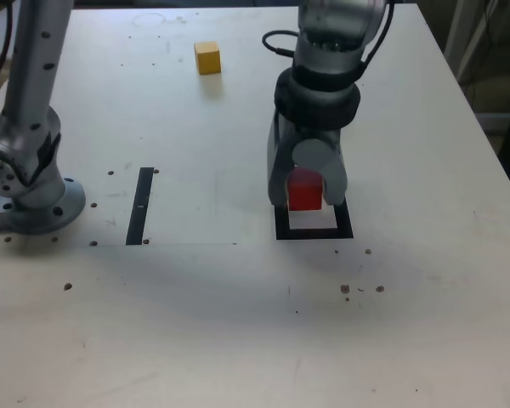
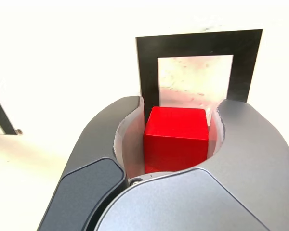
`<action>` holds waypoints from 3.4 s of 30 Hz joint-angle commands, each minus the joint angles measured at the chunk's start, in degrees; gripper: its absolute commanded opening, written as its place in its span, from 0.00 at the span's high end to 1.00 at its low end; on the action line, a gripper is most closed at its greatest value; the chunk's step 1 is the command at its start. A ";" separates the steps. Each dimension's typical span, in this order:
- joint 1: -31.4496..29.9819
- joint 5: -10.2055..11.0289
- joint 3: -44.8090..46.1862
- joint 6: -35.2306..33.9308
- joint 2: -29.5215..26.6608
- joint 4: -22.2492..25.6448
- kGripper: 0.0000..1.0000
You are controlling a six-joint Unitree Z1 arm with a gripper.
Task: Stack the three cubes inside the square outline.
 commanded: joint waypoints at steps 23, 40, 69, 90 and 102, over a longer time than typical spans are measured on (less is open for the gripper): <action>-0.03 2.32 -1.37 -0.13 4.41 -1.73 0.90; 0.34 2.37 -0.77 -0.26 4.76 -0.64 0.40; 7.15 3.68 0.47 5.97 -4.40 9.88 0.01; 37.36 9.98 -2.73 26.27 -10.15 9.79 0.00; 50.49 10.32 -11.62 38.16 -3.02 9.20 0.01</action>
